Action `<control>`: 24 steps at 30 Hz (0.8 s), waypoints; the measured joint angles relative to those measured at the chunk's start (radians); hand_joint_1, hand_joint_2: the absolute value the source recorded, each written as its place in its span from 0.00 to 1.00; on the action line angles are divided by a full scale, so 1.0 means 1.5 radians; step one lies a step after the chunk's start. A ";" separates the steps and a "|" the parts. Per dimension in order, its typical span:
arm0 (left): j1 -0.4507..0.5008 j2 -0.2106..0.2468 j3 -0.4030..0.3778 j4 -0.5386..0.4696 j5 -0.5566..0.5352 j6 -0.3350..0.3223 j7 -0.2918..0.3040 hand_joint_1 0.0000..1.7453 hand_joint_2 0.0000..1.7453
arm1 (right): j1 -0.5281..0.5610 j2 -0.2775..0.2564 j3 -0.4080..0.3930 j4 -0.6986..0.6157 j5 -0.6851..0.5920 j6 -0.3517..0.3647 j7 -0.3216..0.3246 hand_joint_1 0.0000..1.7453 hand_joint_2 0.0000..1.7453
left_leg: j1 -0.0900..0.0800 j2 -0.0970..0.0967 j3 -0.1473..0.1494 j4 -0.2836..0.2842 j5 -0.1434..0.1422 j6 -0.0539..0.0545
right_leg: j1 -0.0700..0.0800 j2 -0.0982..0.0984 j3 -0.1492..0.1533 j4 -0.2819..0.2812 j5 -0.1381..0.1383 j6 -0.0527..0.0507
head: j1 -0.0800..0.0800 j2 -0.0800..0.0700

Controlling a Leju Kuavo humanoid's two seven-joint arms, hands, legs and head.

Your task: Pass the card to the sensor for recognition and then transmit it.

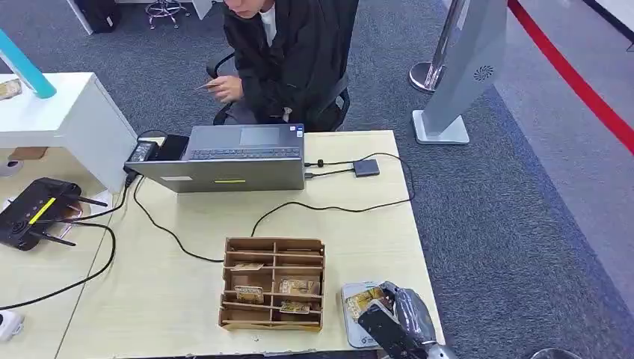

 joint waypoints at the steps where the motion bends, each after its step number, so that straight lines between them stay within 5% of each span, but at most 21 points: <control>1: 0.000 0.000 0.000 0.000 0.000 0.000 0.000 0.00 0.00 | -0.001 0.000 0.000 0.002 0.001 0.000 0.002 1.00 1.00 | 0.000 0.000 0.000 0.000 0.000 0.000 | 0.000 0.000 0.000 0.000 0.000 0.000 | 0.000 0.000; 24: 0.000 -0.001 0.000 0.000 0.000 0.002 0.000 0.00 0.00 | -0.011 0.000 0.006 0.030 0.012 0.001 0.024 1.00 1.00 | 0.000 0.000 0.000 0.000 0.000 0.000 | 0.000 0.000 0.000 0.000 0.000 0.000 | 0.000 0.000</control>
